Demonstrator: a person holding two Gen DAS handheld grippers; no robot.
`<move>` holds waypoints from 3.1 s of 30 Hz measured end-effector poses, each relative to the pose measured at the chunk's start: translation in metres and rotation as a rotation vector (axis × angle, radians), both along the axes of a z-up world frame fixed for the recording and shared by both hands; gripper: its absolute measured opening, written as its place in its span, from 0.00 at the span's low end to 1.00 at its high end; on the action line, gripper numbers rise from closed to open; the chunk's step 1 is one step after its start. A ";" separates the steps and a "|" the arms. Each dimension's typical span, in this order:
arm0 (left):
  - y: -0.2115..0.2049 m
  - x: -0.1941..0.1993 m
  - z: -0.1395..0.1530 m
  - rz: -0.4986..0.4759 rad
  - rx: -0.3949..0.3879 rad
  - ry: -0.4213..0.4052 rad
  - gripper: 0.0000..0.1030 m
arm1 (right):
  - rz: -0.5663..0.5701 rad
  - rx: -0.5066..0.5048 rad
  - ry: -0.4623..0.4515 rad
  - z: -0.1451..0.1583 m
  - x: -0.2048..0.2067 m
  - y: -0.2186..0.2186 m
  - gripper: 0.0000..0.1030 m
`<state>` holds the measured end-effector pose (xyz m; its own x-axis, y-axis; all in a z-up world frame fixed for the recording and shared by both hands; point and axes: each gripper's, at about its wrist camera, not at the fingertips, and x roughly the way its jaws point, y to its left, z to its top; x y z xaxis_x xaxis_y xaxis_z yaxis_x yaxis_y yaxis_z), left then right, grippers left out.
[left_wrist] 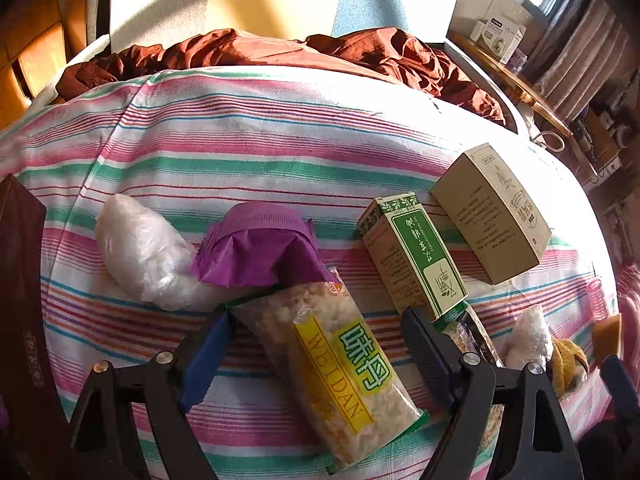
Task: Organize objects
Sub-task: 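Move the left gripper to the table and grasp the WEIDAN snack bag, then grasp a second purple packet with the right gripper while the left holds the bag, then lower the WEIDAN bag into the gold tray and open the left gripper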
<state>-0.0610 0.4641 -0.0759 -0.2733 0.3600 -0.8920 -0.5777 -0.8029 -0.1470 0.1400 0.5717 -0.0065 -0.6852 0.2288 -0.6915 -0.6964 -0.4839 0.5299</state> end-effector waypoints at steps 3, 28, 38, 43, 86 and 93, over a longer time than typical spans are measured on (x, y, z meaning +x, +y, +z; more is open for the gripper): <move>-0.001 0.014 -0.004 -0.066 -0.034 0.111 0.71 | -0.006 -0.011 0.002 -0.001 0.001 0.002 0.83; -0.117 0.110 -0.011 -0.325 0.145 0.331 0.46 | 0.425 -0.030 -0.129 -0.026 -0.071 -0.052 0.67; -0.121 0.108 -0.011 -0.320 0.180 0.312 0.46 | 0.598 -0.013 -0.185 -0.025 -0.124 -0.075 0.67; -0.122 0.107 -0.011 -0.319 0.188 0.306 0.46 | 0.624 -0.003 -0.238 -0.032 -0.169 -0.074 0.67; -0.127 0.106 -0.010 -0.331 0.173 0.309 0.46 | 0.745 0.207 -0.480 -0.071 -0.123 -0.099 0.41; -0.141 0.109 0.004 -0.319 0.178 0.239 0.44 | 0.761 0.257 -0.493 -0.070 -0.121 -0.099 0.41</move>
